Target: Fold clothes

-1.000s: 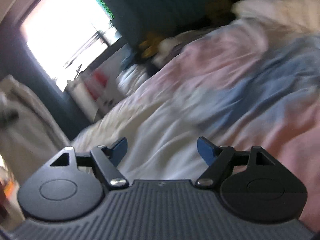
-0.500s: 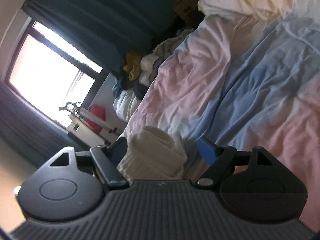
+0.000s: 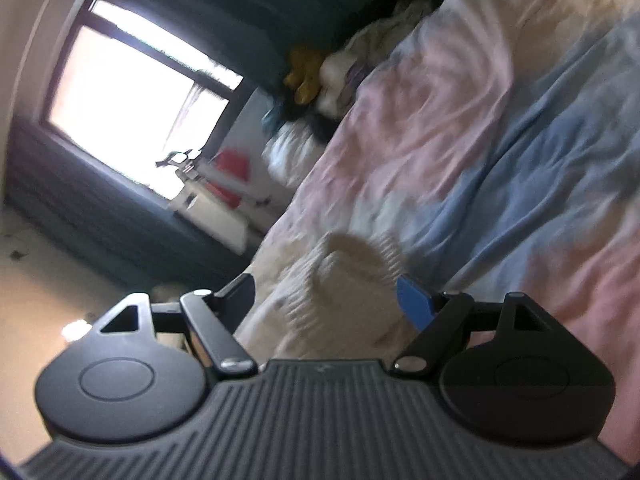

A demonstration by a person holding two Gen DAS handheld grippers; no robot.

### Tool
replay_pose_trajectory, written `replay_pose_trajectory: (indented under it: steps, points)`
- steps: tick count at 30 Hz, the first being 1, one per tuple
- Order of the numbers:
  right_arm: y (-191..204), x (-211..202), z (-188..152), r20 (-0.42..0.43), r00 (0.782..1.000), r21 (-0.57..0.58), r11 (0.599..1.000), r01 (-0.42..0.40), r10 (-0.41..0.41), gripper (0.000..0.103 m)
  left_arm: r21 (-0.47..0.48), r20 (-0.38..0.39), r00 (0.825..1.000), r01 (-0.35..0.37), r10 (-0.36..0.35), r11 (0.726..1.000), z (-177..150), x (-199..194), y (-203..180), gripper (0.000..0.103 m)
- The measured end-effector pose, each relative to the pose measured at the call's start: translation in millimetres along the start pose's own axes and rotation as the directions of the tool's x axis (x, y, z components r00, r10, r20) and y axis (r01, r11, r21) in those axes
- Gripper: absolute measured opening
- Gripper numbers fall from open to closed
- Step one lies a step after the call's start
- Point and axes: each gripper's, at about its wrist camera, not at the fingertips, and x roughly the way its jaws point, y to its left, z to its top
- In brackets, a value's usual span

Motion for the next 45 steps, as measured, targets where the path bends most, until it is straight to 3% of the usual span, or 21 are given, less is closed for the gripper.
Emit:
replay_pose_trajectory:
  steps: [2, 6, 12, 15, 17, 20, 23, 30, 36, 39, 41, 45]
  points:
    - [8, 10, -6, -0.030, 0.999, -0.034, 0.999, -0.030, 0.029, 0.080, 0.006, -0.004, 0.999, 0.035, -0.035, 0.999, -7, 3, 6, 0.073]
    - [29, 31, -22, -0.012, 0.998, -0.246, 0.967, 0.058, -0.063, 0.078, -0.047, 0.003, 0.999, 0.036, -0.036, 0.998, -13, 10, 17, 0.071]
    - [29, 53, -27, -0.029, 0.995, -0.298, 0.951, 0.082, -0.095, 0.075, -0.076, 0.021, 0.998, 0.065, -0.064, 0.995, -13, 28, 22, 0.066]
    - [27, 62, -29, -0.030, 0.993, -0.320, 0.942, 0.100, -0.116, 0.072, -0.085, 0.027, 0.995, 0.095, -0.093, 0.992, -13, 37, 23, 0.045]
    - [27, 67, -31, -0.028, 0.991, -0.336, 0.935, 0.113, -0.130, 0.061, -0.104, 0.031, 0.992, 0.121, -0.119, 0.987, -12, 37, 24, 0.020]
    - [30, 69, -32, -0.009, 0.990, -0.356, 0.926, 0.126, -0.138, 0.050, -0.134, 0.038, 0.989, 0.146, -0.142, 0.980, -11, 34, 26, 0.009]
    - [36, 65, -34, 0.014, 0.990, -0.386, 0.913, 0.134, -0.140, 0.044, -0.185, 0.048, 0.987, 0.158, -0.152, 0.970, -10, 27, 31, 0.004]
    - [51, 42, -37, 0.100, 0.987, -0.427, 0.891, 0.154, -0.123, 0.040, -0.303, 0.082, 0.977, 0.213, -0.198, 0.929, -7, 0, 46, 0.003]
    - [29, 55, -38, 0.056, 0.976, -0.392, 0.895, 0.214, -0.209, 0.039, -0.359, 0.037, 0.972, 0.229, -0.232, 0.905, -14, 8, 44, 0.008]
    - [31, 52, -40, 0.055, 0.978, -0.397, 0.895, 0.205, -0.200, 0.040, -0.395, 0.045, 0.971, 0.232, -0.233, 0.889, -14, 3, 50, 0.012]
    - [34, 49, -42, 0.053, 0.980, -0.413, 0.889, 0.196, -0.191, 0.042, -0.423, 0.062, 0.968, 0.246, -0.243, 0.872, -14, -6, 54, 0.025]
    - [38, 38, -51, 0.066, 0.979, -0.426, 0.882, 0.201, -0.191, 0.045, -0.455, 0.088, 0.970, 0.243, -0.229, 0.857, -13, -26, 59, 0.041]
